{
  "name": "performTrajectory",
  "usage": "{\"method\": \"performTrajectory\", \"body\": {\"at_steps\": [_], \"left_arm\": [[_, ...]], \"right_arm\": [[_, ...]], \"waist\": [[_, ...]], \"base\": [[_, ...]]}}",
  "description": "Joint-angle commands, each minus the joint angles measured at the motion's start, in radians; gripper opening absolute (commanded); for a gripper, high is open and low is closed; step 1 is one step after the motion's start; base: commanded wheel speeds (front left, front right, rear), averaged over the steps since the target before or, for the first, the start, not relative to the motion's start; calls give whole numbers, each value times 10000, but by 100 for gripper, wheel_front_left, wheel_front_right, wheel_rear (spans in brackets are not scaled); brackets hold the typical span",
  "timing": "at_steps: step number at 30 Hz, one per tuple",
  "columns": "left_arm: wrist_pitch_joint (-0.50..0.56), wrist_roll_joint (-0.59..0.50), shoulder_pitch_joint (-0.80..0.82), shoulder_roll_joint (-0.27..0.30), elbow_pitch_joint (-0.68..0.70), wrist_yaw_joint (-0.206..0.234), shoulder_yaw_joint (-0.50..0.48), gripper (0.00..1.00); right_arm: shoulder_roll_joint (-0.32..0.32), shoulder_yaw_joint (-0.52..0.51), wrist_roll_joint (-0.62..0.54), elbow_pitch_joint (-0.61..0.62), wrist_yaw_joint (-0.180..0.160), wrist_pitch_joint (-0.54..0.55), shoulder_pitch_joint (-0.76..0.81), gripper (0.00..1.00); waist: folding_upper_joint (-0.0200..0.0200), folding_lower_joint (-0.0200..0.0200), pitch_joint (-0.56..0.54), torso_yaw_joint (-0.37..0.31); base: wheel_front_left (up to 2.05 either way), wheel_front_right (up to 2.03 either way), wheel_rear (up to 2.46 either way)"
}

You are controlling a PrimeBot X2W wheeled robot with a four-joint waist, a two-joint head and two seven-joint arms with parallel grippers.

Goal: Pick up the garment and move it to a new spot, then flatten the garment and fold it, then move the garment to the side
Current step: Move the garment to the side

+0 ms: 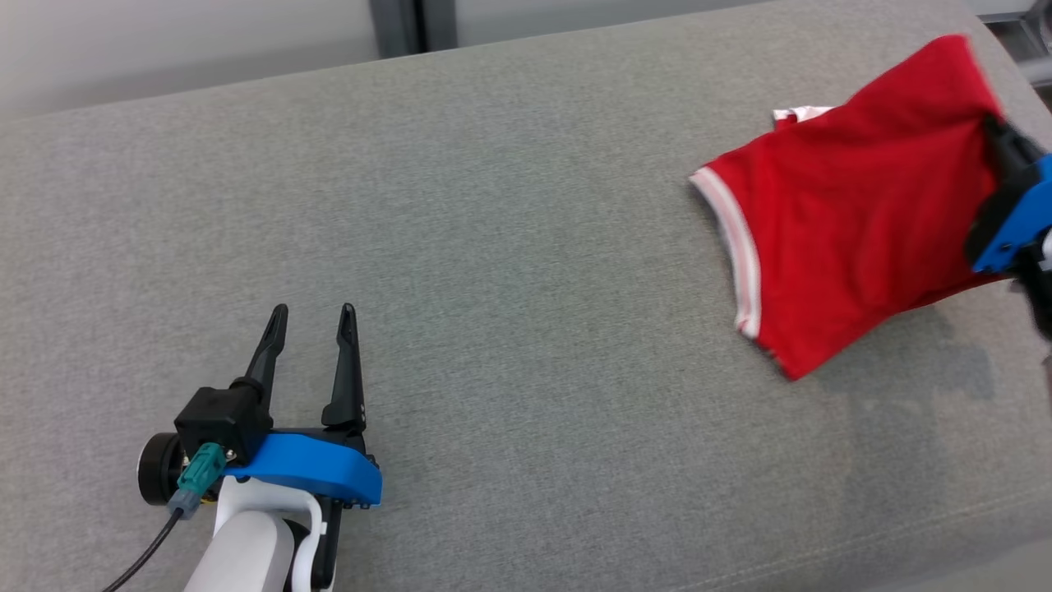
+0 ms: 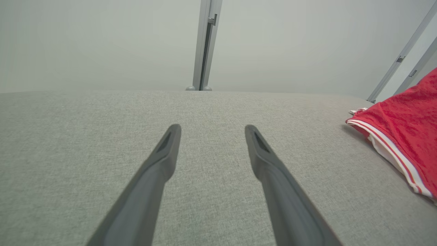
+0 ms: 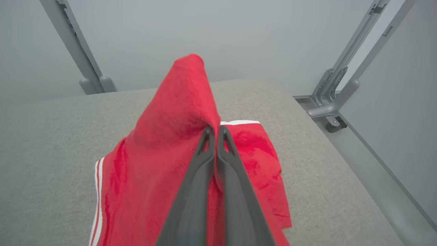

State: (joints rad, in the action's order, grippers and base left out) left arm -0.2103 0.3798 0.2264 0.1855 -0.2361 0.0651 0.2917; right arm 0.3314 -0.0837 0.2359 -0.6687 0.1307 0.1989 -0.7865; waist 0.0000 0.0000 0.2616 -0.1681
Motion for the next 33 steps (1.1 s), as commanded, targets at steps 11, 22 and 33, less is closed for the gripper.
{"method": "performTrajectory", "body": {"at_steps": [11,22,33], "left_arm": [[-154,63,142,12,-101,-6,53,100],[-197,62,310,72,-104,35,150,100],[-177,131,373,152,-103,114,184,100]], "right_arm": [[768,-2112,-1363,-1141,2,-636,-1148,0],[800,-3923,-3292,-1952,2,-1761,-1523,100],[290,-3364,-3758,-2413,2,-2795,-1936,100]], "waist": [[0,0,296,732],[0,0,619,949],[0,0,580,753]], "base": [[0,0,0],[0,0,0],[0,0,0]]}}
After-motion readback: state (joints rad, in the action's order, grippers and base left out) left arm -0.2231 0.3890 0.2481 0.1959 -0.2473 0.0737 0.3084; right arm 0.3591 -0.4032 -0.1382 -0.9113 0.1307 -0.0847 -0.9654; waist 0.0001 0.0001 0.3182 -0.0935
